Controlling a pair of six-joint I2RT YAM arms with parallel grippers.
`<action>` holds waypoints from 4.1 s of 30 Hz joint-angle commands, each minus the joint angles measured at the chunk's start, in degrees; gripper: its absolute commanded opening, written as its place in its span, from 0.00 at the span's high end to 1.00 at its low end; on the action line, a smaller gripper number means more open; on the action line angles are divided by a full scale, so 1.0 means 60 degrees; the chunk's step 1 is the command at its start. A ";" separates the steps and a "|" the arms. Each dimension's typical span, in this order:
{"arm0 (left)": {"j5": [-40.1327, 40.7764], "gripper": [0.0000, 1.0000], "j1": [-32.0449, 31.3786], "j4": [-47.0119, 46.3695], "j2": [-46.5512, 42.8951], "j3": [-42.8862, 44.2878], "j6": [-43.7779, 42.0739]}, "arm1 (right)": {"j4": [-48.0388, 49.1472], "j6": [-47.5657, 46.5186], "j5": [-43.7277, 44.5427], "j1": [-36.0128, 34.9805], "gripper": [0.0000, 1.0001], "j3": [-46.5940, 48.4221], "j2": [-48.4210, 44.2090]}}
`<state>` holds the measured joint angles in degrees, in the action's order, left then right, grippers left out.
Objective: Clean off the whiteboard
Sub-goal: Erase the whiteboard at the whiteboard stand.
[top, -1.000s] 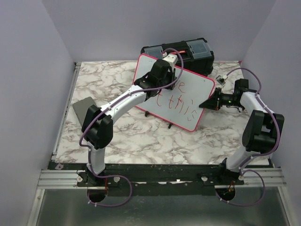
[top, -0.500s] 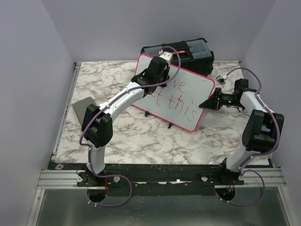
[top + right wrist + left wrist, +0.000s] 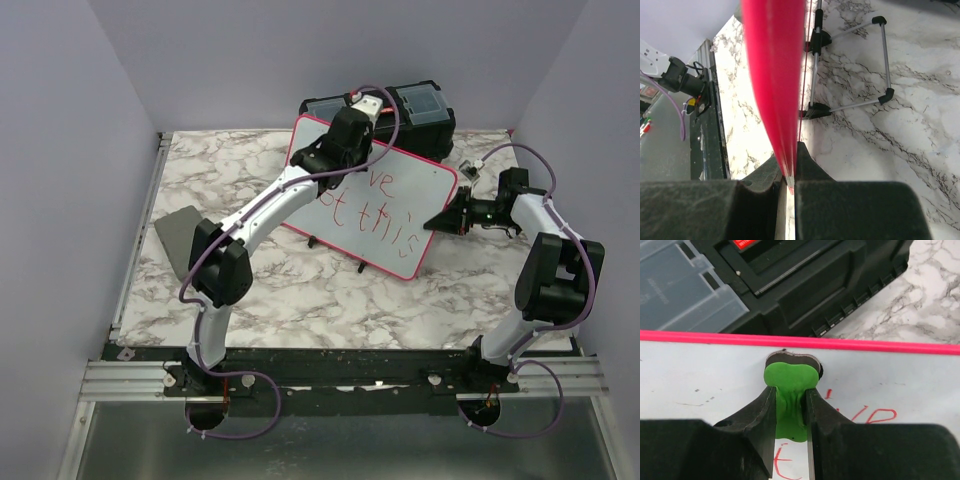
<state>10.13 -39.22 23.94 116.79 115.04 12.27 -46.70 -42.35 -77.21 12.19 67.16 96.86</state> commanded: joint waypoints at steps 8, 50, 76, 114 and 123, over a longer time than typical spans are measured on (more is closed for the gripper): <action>0.0477 1.00 -0.0809 -0.0289 -0.0151 -0.1838 -0.0315 | -0.0898 -0.0864 -0.0711 -0.0086 0.99 0.0482 0.0153; 0.0136 1.00 -0.0503 -0.0730 -0.0800 -0.2548 -0.0779 | 0.3091 0.2575 -0.0037 -0.0093 0.99 -0.0895 -0.0876; -0.0767 1.00 -0.0531 -0.0145 -0.0931 -0.3139 -0.0504 | 0.3068 0.2561 -0.0062 -0.0092 0.99 -0.0896 -0.0894; -0.1096 1.00 -0.0308 -0.0929 -0.0960 -0.3819 0.0358 | 0.2975 0.2488 -0.0081 -0.0097 0.99 -0.0865 -0.0836; -0.1444 1.00 -0.0233 -0.0107 -0.0188 -0.1652 0.0086 | 0.2976 0.2495 0.0007 -0.0095 0.99 -0.0851 -0.0728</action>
<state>1.72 -41.50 22.83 111.85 100.03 14.39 -30.79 -25.30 -74.19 12.01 61.63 93.51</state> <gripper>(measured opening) 0.229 0.070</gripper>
